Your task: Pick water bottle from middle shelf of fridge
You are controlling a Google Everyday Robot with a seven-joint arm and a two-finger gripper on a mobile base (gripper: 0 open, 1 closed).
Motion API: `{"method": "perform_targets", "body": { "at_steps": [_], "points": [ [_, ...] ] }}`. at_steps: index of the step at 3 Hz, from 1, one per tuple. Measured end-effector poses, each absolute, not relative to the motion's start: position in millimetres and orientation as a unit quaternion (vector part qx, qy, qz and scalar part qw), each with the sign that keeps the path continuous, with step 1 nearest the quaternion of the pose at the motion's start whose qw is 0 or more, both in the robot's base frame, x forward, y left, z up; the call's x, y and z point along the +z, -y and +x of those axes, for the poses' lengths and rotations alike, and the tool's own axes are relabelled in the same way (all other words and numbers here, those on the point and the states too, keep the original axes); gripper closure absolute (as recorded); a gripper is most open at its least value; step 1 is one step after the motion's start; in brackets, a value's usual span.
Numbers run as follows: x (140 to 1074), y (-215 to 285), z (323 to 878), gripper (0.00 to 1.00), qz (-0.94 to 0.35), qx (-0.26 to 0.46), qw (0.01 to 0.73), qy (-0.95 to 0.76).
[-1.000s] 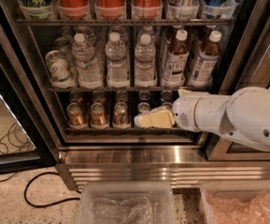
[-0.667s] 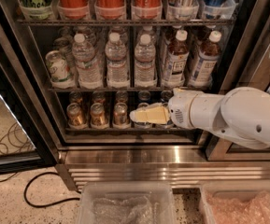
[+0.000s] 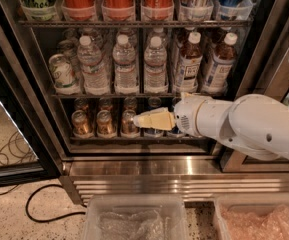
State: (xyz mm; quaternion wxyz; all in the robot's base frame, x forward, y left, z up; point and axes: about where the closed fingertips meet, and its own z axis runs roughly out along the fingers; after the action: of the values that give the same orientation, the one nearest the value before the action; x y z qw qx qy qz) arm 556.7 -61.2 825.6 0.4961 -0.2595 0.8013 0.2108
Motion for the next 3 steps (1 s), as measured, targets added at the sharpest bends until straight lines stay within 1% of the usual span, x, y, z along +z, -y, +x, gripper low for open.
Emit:
{"method": "perform_targets", "body": {
  "at_steps": [1, 3],
  "points": [
    [833.3, 44.9, 575.1, 0.0, -0.249, 0.207, 0.528, -0.785],
    [851.4, 37.5, 616.0, 0.0, -0.228, 0.167, 0.587, -0.758]
  ]
}}
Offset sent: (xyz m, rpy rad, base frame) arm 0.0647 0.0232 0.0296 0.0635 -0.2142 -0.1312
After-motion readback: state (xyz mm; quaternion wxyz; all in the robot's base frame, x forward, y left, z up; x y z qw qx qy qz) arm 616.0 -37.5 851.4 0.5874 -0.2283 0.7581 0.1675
